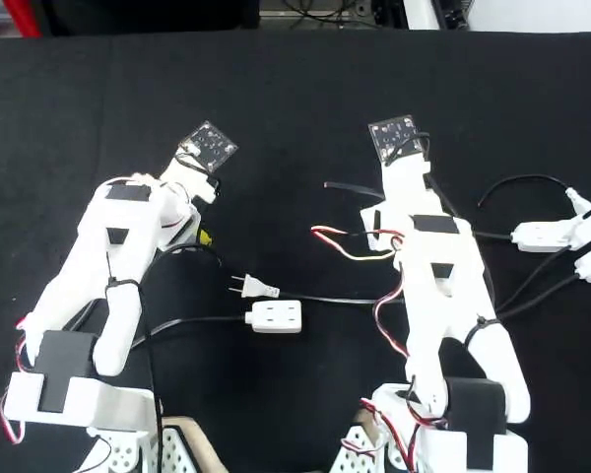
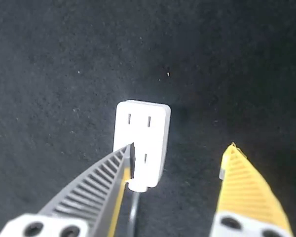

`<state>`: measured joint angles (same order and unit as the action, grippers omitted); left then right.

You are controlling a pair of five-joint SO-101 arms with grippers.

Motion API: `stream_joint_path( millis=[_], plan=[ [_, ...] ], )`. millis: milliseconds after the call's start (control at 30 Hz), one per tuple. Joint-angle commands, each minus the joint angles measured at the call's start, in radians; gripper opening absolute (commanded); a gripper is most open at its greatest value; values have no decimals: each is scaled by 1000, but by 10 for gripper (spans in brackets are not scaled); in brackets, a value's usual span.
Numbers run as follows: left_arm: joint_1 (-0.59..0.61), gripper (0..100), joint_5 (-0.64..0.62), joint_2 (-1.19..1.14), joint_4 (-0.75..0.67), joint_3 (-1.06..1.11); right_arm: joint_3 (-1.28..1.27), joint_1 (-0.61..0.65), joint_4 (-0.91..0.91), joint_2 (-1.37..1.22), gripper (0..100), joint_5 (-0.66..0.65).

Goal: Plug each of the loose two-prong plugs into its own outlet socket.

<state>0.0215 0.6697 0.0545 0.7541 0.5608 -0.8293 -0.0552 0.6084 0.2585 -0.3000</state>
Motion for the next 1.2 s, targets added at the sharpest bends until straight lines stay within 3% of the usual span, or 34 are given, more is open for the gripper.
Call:
stream_joint_path(
  millis=[0, 200, 500, 600, 767, 1167],
  plan=[
    [12, 287, 109, 31, -11, -58, 5, -14, -11, 41, 11, -8],
    [74, 287, 193, 11, -18, -74, 7, -14, -11, 41, 11, -9],
    [88, 287, 193, -180, -21, -168, 4, -14, -11, 41, 11, -28],
    [87, 223, 195, -203, -40, -163, 4, -14, -11, 41, 11, -28],
    [62, 30, 190, -204, -5, -166, 4, -14, -11, 41, 11, -28],
    [-99, 29, 147, -203, 40, -162, 8, -21, -11, 48, 11, -28]
  ],
)
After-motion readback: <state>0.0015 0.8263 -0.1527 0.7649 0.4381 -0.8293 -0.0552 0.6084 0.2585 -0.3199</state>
